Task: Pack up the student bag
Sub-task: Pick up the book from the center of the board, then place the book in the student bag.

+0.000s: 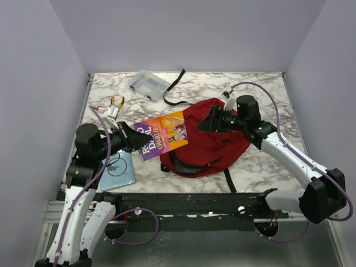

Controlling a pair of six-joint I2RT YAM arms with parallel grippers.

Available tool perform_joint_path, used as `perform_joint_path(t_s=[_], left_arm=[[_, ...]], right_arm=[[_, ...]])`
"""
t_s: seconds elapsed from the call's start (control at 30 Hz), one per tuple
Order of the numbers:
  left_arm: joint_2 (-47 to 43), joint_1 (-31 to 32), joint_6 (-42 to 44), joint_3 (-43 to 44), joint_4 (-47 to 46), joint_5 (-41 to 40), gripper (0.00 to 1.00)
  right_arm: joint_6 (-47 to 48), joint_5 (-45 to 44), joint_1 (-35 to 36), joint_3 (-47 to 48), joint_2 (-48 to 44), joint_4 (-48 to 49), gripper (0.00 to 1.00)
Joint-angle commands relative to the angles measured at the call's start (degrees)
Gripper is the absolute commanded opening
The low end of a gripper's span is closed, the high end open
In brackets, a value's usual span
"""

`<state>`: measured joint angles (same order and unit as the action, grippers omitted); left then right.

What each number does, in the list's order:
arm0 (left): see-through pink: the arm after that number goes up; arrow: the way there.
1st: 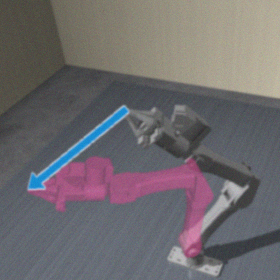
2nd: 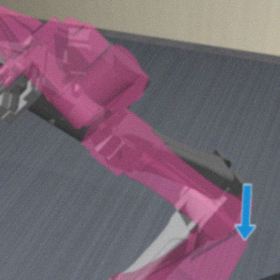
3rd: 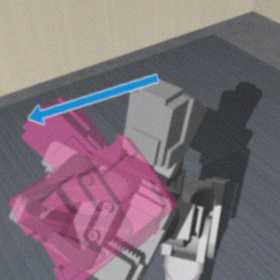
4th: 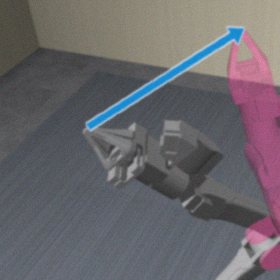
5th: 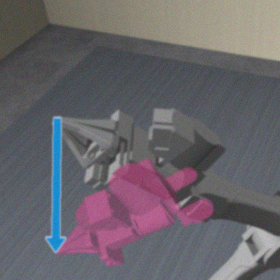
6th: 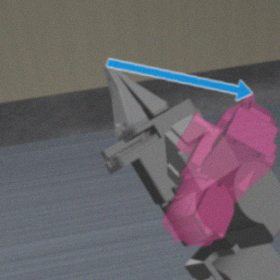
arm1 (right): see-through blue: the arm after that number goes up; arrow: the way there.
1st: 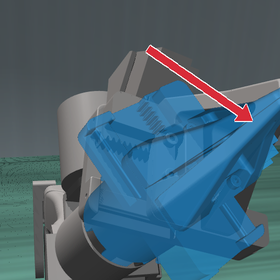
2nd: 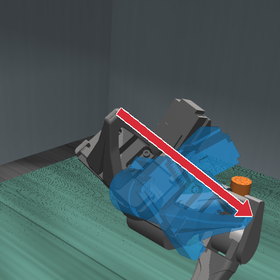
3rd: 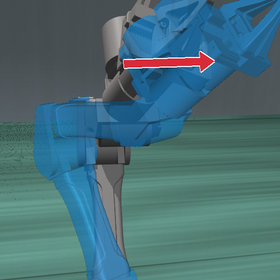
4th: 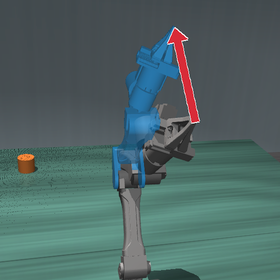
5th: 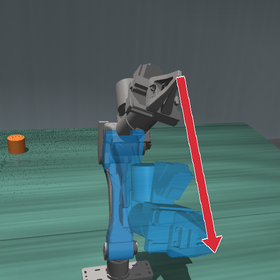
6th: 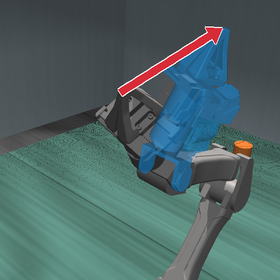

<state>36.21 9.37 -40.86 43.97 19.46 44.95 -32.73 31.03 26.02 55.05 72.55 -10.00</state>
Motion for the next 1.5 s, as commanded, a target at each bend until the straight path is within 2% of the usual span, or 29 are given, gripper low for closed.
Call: perform_joint_path(t_s=[0.0,0.1,0.2,0.27,0.37,0.53,0.7,0.83,0.87,0.93,1.03,1.1,1.2,1.27,1.33,1.47], left_arm=[[-5.51,-0.32,10.64,9.12,20.07,-22.86,0.00],[-9.37,-0.31,10.50,10.81,23.94,-33.62,0.00],[-12.36,-0.30,9.76,10.28,25.84,-41.49,0.00],[-12.90,-0.31,9.45,10.20,27.11,-43.87,0.00],[-13.42,-0.31,8.86,9.40,27.38,-44.29,0.00],[-13.38,-0.31,8.77,8.21,27.30,-43.17,0.00],[-14.64,-0.29,8.37,6.17,27.29,-42.19,0.00],[-14.64,-0.31,8.67,5.78,27.08,-41.98,0.00],[-14.29,-0.31,9.01,5.99,26.97,-41.81,0.00],[-13.30,-0.28,9.52,6.63,27.03,-41.17,0.00],[-12.90,-0.31,9.26,6.64,26.94,-39.39,0.00],[-13.05,-0.25,8.71,5.87,26.69,-38.30,0.00],[-13.05,-0.31,7.60,4.93,26.50,-35.86,0.00],[-12.96,-0.27,7.25,4.52,26.29,-34.64,0.00],[-12.88,-0.26,6.95,4.14,25.90,-34.26,0.00],[-12.16,-0.30,6.70,4.05,25.30,-31.82,0.00]], right_arm=[[3.62,-9.53,0.60,-2.29,-2.63,-3.82,0.80],[3.98,-15.22,6.34,-2.99,-3.40,-2.78,0.83],[5.65,-27.45,17.26,-0.50,-1.79,-4.46,0.86],[7.02,-35.90,23.58,2.03,0.68,-6.29,0.87],[10.05,-49.72,31.52,6.48,5.93,-9.89,0.89],[13.11,-67.09,41.54,15.20,16.91,-16.60,0.90],[11.72,-80.24,45.32,23.45,28.67,-25.09,0.91],[6.51,-88.28,45.50,28.66,36.91,-32.91,0.90],[6.27,-89.21,45.47,28.75,37.65,-32.86,0.89],[6.27,-88.68,45.46,28.25,38.03,-31.54,0.81],[6.58,-86.60,45.44,26.06,36.11,-28.00,0.54],[6.91,-84.90,45.33,24.67,34.51,-25.97,0.43],[7.13,-82.45,44.77,24.20,32.38,-25.20,0.17],[8.31,-79.93,44.17,22.90,30.44,-23.28,0.07],[9.58,-74.87,42.77,21.07,28.14,-20.66,0.01],[9.46,-60.72,38.52,18.25,23.00,-17.25,0.01]])
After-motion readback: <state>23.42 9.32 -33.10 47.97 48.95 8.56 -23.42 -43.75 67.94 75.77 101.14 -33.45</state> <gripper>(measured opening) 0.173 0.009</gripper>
